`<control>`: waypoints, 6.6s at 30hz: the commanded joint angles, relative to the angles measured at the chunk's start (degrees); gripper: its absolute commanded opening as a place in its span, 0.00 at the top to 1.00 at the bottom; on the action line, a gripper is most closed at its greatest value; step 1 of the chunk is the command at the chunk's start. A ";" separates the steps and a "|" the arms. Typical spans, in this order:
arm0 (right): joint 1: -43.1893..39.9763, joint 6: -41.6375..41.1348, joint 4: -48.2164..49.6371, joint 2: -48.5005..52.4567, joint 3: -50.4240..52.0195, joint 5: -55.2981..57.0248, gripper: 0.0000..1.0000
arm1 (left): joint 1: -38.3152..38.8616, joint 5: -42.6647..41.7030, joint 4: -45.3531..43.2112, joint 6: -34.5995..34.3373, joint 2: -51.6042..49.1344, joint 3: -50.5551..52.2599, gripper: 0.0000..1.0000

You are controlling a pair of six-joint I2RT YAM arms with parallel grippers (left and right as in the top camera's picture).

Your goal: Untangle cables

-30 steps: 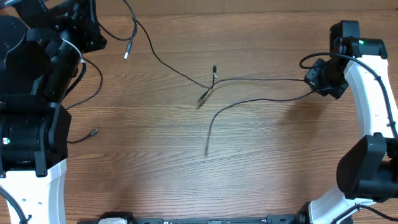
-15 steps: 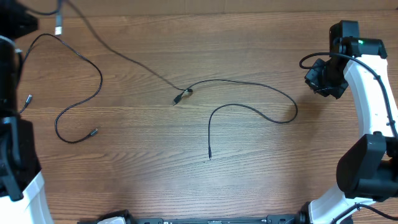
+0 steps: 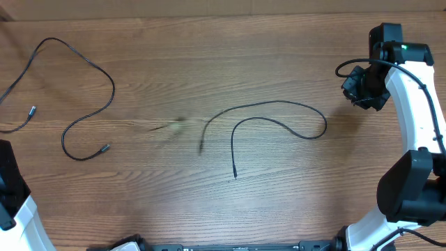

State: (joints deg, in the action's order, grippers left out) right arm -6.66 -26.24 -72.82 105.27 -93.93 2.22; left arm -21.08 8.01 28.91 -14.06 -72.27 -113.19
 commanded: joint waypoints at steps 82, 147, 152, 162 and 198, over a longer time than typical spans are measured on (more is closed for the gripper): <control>-11.69 11.58 -0.96 0.35 0.22 -23.32 0.33 | 62.79 -30.45 17.62 38.21 -61.16 0.31 0.27; -7.87 18.23 4.09 1.90 4.96 -27.19 0.29 | 49.29 -25.81 38.42 4.20 -53.09 -21.81 0.85; -6.32 18.18 5.66 5.07 7.30 -30.08 0.30 | 47.67 -28.61 39.36 4.20 -53.09 -21.81 0.77; -1.81 8.76 10.47 7.74 15.34 -33.24 0.33 | 47.69 -28.59 40.15 4.15 -53.09 -21.81 0.67; 8.74 -7.78 30.49 7.76 30.36 -13.16 0.96 | 47.89 -28.44 40.57 4.17 -53.09 -20.87 0.60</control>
State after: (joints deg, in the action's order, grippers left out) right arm 1.98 -33.87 -38.17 110.41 -65.36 -17.56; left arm 26.26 -19.55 69.14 -9.10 -124.92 -134.50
